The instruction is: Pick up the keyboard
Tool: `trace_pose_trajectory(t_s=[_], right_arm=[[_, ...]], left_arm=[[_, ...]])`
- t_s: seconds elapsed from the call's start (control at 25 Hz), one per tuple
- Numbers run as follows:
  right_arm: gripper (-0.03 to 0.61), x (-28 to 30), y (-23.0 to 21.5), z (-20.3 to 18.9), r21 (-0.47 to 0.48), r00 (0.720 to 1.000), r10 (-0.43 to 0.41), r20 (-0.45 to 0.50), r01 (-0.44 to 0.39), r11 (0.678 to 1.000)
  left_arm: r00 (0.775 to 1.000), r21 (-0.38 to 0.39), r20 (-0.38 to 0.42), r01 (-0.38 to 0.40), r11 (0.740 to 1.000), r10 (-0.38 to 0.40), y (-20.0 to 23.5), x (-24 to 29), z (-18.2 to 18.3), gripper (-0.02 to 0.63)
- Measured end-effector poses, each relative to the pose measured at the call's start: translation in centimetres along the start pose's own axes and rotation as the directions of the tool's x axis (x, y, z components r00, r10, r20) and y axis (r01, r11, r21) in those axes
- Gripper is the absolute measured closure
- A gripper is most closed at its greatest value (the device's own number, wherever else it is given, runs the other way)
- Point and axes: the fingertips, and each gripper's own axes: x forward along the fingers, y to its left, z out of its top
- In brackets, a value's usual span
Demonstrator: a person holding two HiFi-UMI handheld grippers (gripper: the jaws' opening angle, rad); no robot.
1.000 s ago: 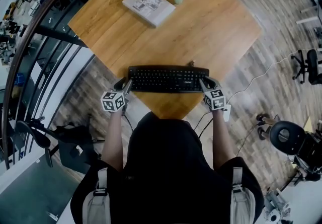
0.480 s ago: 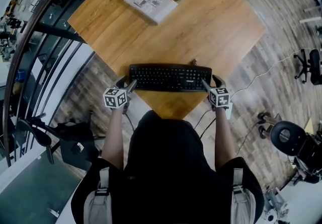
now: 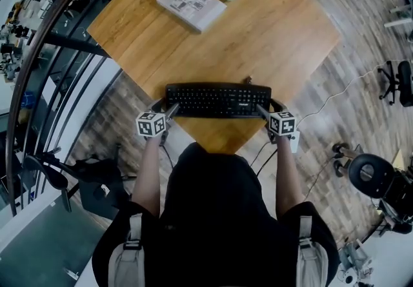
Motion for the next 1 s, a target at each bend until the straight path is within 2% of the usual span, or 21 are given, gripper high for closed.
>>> trace_pose_trajectory(t_s=[0.2, 0.32, 0.84, 1.0], right_arm=[[0.271, 0.4, 0.3, -0.7, 0.019, 1.0, 0.018, -0.024, -0.018, 1.0], [0.27, 0.5, 0.3, -0.7, 0.039, 0.999, 0.03, -0.018, -0.029, 0.999], [0.276, 0.6, 0.2, -0.8, 0.053, 0.999, 0.026, 0.027, -0.028, 0.998], [0.278, 0.6, 0.7, -1.3, 0.116, 0.998, 0.046, 0.031, -0.049, 0.992]], left_arm=[[0.999, 0.017, -0.031, 0.014, 1.0, -0.013, -0.5, 0.8, -0.6, 0.339], [0.999, 0.003, -0.037, 0.009, 1.0, -0.009, -0.3, 1.2, -0.6, 0.339], [0.999, -0.021, 0.002, -0.036, 0.999, 0.036, -0.3, 1.2, -0.4, 0.339], [0.999, -0.016, -0.001, -0.051, 0.999, 0.051, 0.0, 0.7, -0.3, 0.339]])
